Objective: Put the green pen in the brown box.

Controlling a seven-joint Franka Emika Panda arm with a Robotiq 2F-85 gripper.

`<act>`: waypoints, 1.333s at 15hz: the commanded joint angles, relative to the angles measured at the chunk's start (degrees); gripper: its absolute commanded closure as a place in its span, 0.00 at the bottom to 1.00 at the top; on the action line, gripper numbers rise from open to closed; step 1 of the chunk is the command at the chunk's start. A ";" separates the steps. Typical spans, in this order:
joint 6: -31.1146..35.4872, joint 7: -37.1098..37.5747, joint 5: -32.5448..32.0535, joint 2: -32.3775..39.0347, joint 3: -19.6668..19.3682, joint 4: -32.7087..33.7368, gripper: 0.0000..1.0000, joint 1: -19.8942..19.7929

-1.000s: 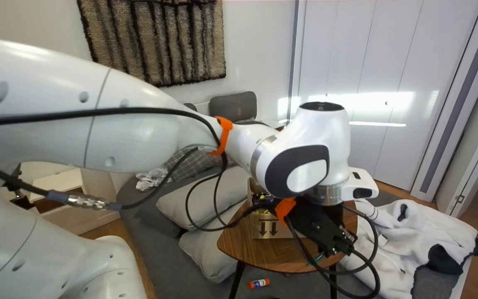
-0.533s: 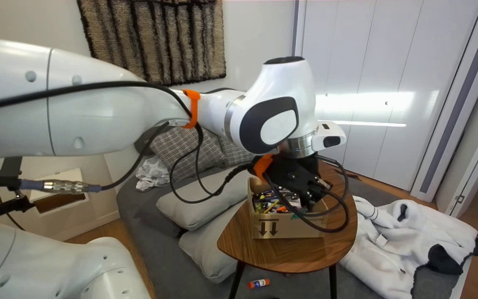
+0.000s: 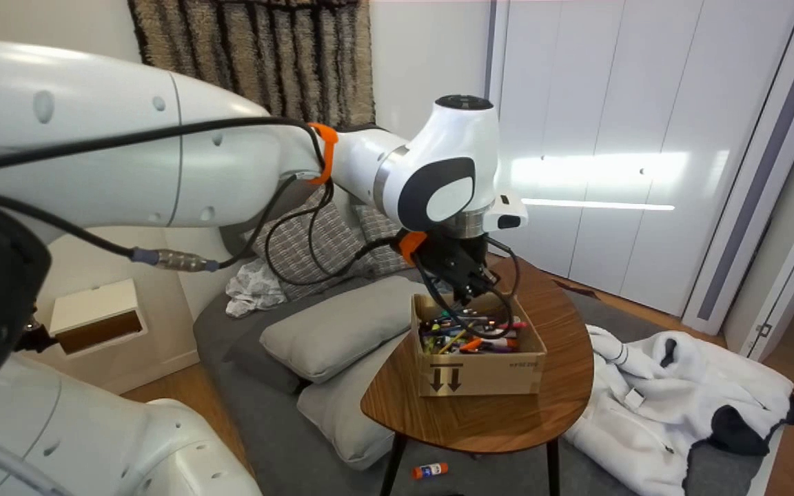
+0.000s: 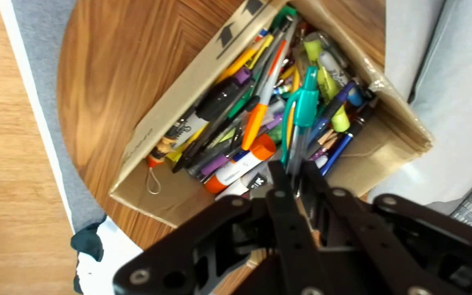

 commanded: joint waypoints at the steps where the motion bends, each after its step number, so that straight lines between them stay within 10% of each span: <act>1: 0.74 0.63 4.73 4.60 -0.08 3.33 0.97 1.21; 2: 0.38 0.61 5.16 5.15 0.01 3.70 0.63 1.16; 11: -2.77 2.53 2.31 -4.12 1.04 2.27 0.07 -1.77; 20: -4.68 7.22 -4.16 -9.71 1.01 3.62 0.00 -6.98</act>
